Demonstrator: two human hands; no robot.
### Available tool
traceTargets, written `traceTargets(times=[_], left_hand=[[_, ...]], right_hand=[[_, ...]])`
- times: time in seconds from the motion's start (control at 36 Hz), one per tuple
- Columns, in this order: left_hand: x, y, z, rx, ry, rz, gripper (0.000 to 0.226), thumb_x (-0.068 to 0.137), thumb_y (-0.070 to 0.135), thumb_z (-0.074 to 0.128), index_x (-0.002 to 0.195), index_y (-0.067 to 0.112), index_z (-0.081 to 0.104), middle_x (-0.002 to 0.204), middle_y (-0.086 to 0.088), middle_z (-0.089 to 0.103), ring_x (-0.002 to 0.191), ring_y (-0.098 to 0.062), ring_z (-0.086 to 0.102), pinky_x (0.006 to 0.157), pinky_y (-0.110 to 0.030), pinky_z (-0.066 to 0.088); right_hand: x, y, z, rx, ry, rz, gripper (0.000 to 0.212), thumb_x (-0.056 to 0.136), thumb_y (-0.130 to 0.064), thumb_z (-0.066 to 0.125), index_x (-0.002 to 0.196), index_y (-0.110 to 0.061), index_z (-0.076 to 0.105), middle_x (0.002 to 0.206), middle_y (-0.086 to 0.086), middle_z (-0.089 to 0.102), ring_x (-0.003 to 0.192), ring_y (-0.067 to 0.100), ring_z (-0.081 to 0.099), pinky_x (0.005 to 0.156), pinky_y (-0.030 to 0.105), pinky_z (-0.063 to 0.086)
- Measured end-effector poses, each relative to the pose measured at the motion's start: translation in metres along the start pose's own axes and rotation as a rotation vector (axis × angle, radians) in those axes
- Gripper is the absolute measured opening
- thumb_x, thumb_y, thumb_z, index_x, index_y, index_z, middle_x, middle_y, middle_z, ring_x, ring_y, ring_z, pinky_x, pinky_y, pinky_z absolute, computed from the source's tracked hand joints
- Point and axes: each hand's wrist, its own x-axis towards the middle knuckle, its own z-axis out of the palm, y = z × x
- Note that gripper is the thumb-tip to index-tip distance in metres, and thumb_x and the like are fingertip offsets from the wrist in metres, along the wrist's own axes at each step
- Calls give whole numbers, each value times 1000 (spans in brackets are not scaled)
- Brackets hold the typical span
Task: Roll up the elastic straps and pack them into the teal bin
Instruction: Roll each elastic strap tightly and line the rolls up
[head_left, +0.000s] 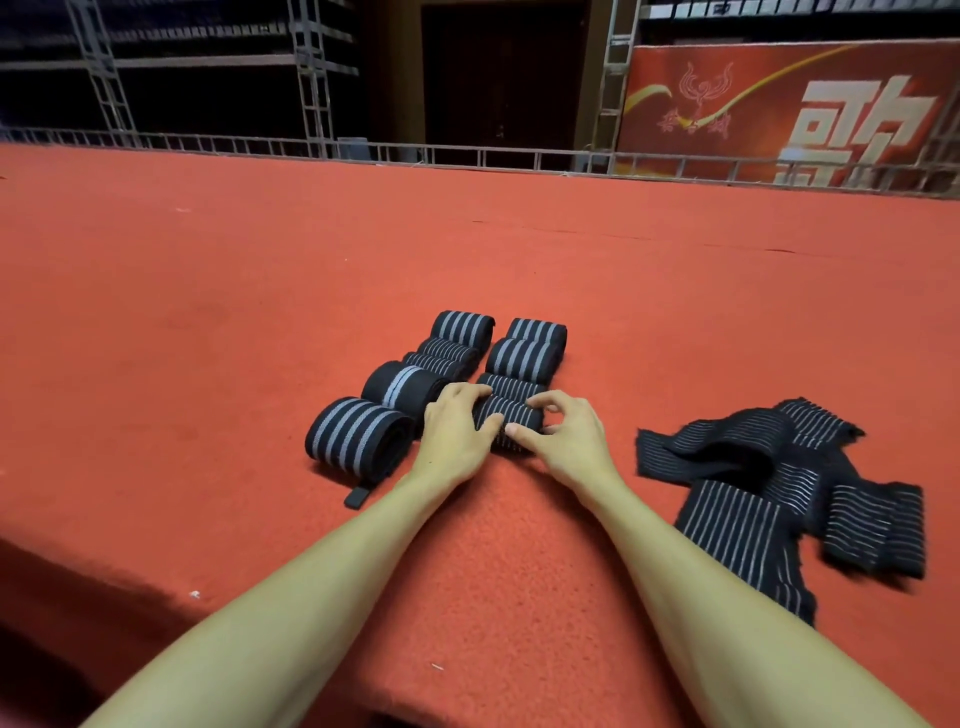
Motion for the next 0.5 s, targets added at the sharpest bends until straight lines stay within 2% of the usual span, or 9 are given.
traceTargets(times=[0.08,0.14,0.22,0.28,0.36,0.5], left_hand=[[-3,14,-4,73,-44,57,53,92,27,65,142,18,48,147,-5,39,138,-26,30,115,-36,24],[-6,28,-6,128,-53,95,47,92,26,65,137,17,52,148,-3,36,140,-26,25,115,-35,23],[-12,49,-5,120,-131,110,31,91,25,66,120,16,63,137,-7,47,133,-27,34,111,-32,25],[-21,61,-1,122,-247,111,27,90,30,67,115,18,66,127,-8,55,127,-26,44,108,-31,30],[-37,75,10,139,-378,125,30,89,33,69,114,17,67,123,-10,57,121,-26,53,104,-31,37],[-63,100,30,133,-473,164,30,90,30,68,115,12,67,119,-12,65,113,-24,60,96,-26,41]], right_hand=[[0,-4,-18,-37,-16,-16,40,75,-33,85,109,-22,67,106,-3,53,100,25,63,93,40,50],[-5,-7,-32,-103,-28,-15,39,75,-34,84,109,-21,68,109,-1,58,103,24,63,93,36,49],[-19,-8,-56,-143,-49,-5,36,76,-34,83,107,-22,69,115,3,62,105,24,64,91,42,52],[-32,-7,-75,-207,-67,-5,38,76,-34,83,108,-19,69,114,5,63,104,22,64,92,34,50],[-52,-1,-103,-305,-78,0,37,77,-33,83,108,-17,70,104,3,64,101,22,64,84,24,42],[-88,14,-149,-416,-77,16,38,76,-35,83,107,-18,69,107,1,66,90,14,58,82,25,43]])
